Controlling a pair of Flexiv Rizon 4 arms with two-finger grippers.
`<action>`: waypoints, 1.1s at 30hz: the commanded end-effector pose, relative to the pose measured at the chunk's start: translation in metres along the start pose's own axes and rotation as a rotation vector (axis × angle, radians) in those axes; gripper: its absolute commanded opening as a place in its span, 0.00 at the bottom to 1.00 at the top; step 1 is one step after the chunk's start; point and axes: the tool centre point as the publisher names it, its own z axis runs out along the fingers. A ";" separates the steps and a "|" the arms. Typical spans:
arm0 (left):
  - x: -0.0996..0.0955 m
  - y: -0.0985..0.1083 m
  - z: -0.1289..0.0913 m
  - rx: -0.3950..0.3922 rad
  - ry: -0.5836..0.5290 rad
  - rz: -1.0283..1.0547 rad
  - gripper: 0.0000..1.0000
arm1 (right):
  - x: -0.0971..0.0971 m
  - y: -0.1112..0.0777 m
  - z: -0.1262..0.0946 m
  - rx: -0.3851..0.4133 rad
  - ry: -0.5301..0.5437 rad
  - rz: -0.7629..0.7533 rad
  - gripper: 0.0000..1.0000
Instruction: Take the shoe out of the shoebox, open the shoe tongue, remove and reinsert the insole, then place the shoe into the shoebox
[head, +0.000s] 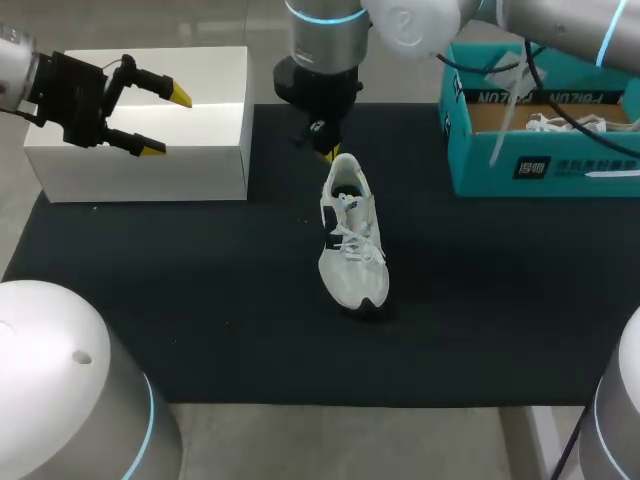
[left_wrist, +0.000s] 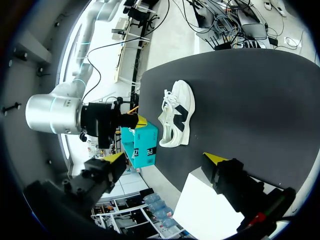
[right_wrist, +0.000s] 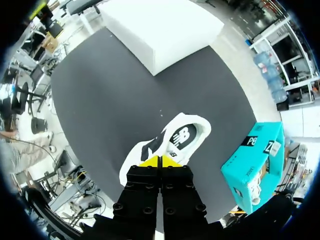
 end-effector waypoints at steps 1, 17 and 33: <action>0.000 0.001 0.000 0.001 0.004 0.000 1.00 | -0.005 -0.009 0.004 -0.096 0.073 -0.166 0.00; 0.000 0.001 0.000 0.001 0.004 0.000 1.00 | -0.005 -0.009 0.004 -0.096 0.073 -0.166 0.00; 0.000 0.001 0.000 0.001 0.004 0.000 1.00 | -0.023 -0.008 0.000 -0.108 0.068 -0.285 0.00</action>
